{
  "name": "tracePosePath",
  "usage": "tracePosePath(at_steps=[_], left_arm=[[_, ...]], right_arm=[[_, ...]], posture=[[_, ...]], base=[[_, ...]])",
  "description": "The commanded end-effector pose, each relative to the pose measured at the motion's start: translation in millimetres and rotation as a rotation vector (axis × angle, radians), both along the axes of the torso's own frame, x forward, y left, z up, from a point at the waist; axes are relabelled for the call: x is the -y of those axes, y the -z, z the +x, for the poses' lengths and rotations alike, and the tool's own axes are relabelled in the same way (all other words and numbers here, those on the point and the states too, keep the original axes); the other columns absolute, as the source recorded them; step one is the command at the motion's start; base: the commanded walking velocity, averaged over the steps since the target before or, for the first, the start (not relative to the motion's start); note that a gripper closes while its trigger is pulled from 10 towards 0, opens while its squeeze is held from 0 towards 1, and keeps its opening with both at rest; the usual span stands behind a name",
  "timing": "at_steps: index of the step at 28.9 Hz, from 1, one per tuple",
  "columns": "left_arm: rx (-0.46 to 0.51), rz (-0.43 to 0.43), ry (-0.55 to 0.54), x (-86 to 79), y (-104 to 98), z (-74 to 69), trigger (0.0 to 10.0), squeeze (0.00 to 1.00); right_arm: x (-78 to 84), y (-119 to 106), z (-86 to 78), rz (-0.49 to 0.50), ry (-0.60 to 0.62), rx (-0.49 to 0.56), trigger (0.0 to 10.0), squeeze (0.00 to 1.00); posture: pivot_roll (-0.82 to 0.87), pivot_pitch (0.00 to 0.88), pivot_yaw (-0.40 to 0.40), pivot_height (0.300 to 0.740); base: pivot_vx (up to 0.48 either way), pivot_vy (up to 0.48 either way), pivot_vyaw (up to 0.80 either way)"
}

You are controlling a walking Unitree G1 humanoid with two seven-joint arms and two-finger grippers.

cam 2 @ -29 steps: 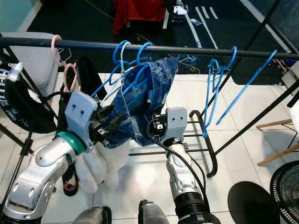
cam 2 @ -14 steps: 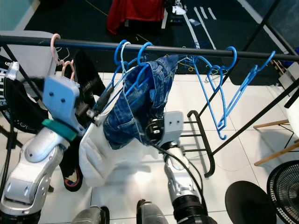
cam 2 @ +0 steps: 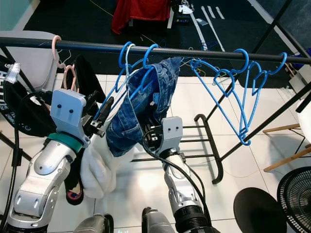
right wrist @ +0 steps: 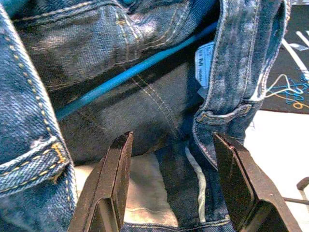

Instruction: Hang hanger

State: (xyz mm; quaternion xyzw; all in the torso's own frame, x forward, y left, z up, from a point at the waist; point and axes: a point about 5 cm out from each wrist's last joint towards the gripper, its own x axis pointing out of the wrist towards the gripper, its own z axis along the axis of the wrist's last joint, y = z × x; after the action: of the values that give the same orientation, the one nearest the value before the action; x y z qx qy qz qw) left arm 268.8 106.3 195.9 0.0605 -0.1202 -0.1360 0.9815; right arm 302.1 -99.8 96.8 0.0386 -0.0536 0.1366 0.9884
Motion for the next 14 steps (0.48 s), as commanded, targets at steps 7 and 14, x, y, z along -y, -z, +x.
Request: tracePosePath(at_steps=[7,14], left_arm=[[-0.001,0.008,-0.023,-0.8,4.2,0.5,10.0,0.00],[-0.003,0.016,-0.016,-0.4,5.1,0.6,10.0,0.00]], right_arm=[[-1.8,0.4,-2.5,0.003,-0.013,0.003,10.0,0.00],[-3.0,0.3,-2.3,-0.020,-0.013,0.009,10.0,0.00]], posture=[[0.02,0.091,-0.027,0.733],[0.03,0.091,-0.019,0.733]], base=[[0.000,0.000,0.00],[-0.242,0.000,0.00]])
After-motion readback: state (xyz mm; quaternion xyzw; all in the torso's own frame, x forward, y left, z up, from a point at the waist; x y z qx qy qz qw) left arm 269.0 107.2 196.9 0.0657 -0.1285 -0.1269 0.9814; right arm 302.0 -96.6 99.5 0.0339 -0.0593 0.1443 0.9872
